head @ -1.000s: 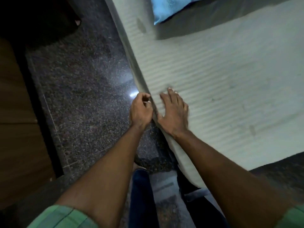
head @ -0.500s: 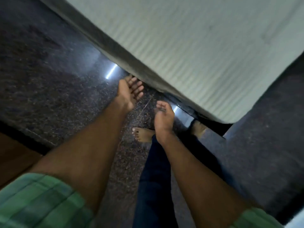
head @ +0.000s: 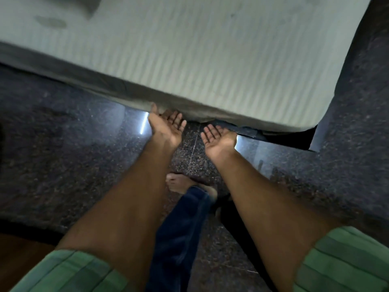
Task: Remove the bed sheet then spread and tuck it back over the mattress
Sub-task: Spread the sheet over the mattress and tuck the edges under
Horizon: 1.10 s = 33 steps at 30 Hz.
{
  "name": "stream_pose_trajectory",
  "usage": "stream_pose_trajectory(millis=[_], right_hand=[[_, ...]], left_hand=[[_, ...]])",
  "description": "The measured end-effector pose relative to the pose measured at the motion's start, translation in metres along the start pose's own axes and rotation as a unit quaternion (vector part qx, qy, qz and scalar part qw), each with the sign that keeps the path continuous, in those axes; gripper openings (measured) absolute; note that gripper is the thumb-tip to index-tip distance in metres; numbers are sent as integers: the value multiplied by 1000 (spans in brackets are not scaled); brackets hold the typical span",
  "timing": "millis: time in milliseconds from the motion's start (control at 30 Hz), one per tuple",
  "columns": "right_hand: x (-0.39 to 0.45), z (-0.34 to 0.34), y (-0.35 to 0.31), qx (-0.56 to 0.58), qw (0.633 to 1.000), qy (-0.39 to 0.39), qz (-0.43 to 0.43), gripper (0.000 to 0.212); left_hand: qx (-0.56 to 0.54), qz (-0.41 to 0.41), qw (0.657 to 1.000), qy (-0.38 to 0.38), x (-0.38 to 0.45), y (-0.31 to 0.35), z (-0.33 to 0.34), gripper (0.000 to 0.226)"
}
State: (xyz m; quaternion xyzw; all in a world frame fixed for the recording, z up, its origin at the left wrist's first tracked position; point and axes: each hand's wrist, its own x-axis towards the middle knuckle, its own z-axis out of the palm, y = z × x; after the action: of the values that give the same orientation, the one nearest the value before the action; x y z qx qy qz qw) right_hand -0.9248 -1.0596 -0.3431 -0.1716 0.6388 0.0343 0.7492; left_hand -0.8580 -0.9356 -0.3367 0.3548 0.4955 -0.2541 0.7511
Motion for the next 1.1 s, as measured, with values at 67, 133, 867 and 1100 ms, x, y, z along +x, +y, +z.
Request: stream_pose_trajectory(millis=[67, 133, 867, 1100], right_hand=[[17, 2, 3, 54, 998, -16, 0, 55], [24, 6, 17, 88, 996, -30, 2, 57], [59, 97, 53, 266, 964, -21, -2, 96], [40, 57, 87, 55, 996, 24, -60, 48]], left_hand=[[-44, 10, 999, -21, 23, 8, 0, 88], [-71, 15, 997, -31, 42, 19, -6, 94], [16, -36, 998, -49, 82, 74, -11, 98], [201, -60, 977, -41, 71, 79, -81, 77]])
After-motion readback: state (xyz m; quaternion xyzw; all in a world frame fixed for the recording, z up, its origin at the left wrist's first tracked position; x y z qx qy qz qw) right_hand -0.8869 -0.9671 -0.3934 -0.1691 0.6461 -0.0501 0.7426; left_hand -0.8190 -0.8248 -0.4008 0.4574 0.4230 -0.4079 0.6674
